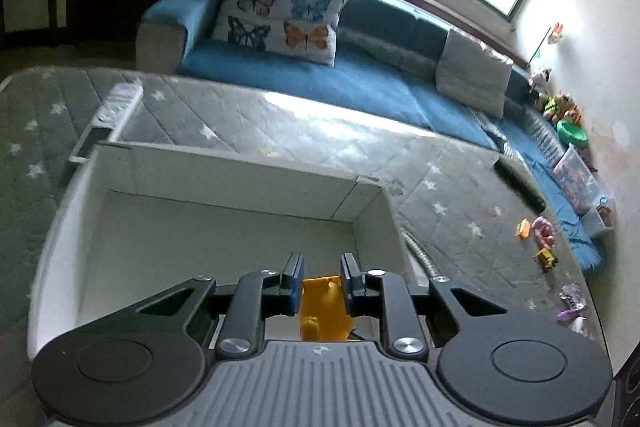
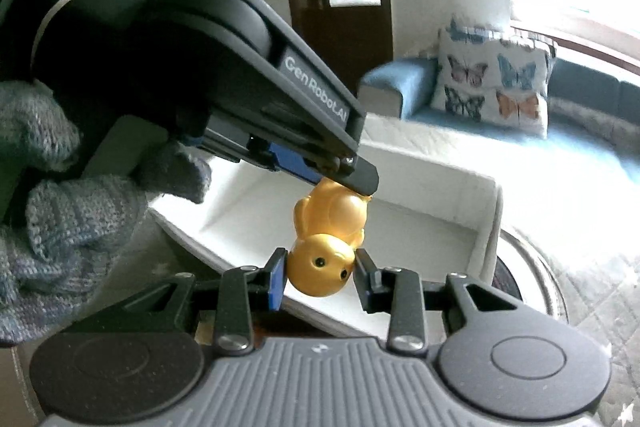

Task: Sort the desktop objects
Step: 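Carry the yellow duck over the box and open the left tool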

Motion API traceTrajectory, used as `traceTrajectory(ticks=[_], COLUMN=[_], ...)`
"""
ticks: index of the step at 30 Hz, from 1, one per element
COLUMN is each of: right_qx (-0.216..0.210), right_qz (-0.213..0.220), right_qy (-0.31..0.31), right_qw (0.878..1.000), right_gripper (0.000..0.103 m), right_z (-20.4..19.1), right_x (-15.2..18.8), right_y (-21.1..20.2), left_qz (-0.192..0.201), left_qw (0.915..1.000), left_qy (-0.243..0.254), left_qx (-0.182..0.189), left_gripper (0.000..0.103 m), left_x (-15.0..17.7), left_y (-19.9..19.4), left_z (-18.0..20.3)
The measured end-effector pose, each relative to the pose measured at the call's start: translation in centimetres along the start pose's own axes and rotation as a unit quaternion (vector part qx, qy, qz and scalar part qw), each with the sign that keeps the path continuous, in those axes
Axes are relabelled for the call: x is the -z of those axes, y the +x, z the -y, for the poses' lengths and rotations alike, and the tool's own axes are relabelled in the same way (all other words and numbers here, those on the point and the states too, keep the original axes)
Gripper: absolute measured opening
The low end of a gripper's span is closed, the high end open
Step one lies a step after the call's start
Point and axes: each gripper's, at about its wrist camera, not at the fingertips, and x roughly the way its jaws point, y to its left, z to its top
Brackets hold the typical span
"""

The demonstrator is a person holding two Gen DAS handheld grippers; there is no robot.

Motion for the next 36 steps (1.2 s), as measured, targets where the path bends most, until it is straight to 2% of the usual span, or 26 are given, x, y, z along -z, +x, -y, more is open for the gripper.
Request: traceTrajectory(ticks=[7, 15, 24, 26, 33, 35, 36], right_qx=[-0.008, -0.023, -0.005, -0.002, 0.007, 0.011, 0.015], right_qz=[-0.065, -0.092, -0.084, -0.081, -0.055, -0.042, -0.035], right_qy=[0.008, 0.024, 0.021, 0.020, 0.026, 0.025, 0.022], right_qw=[0.998, 0.995, 0.996, 0.997, 0.998, 0.999, 0.999], right_gripper=[0.034, 0.035, 0.037, 0.040, 0.041, 0.043, 0.048], right_z=[2.0, 2.5, 2.2, 2.0, 1.8, 1.8, 1.6], right_x=[0.9, 1.1, 1.0, 1.1, 1.8, 2.1, 2.3], right_y=[4.1, 5.0, 4.6, 4.0, 1.6, 0.8, 0.4], left_qz=[-0.044, -0.061, -0.065, -0.064, -0.051, -0.044, -0.041], left_qw=[0.9986, 0.9966, 0.9964, 0.9965, 0.9981, 0.9986, 0.9989], left_qy=[-0.029, -0.051, -0.049, -0.047, -0.031, -0.023, -0.020], left_qx=[0.008, 0.021, 0.025, 0.025, 0.019, 0.016, 0.014], left_gripper=[0.022, 0.022, 0.022, 0.023, 0.023, 0.023, 0.023], left_x=[0.1, 0.7, 1.4, 1.6, 2.4, 2.8, 3.0], left_y=[4.1, 5.1, 5.0, 4.9, 3.6, 3.0, 2.7], left_z=[-1.9, -2.9, -2.7, -2.5, -1.8, -1.5, -1.4])
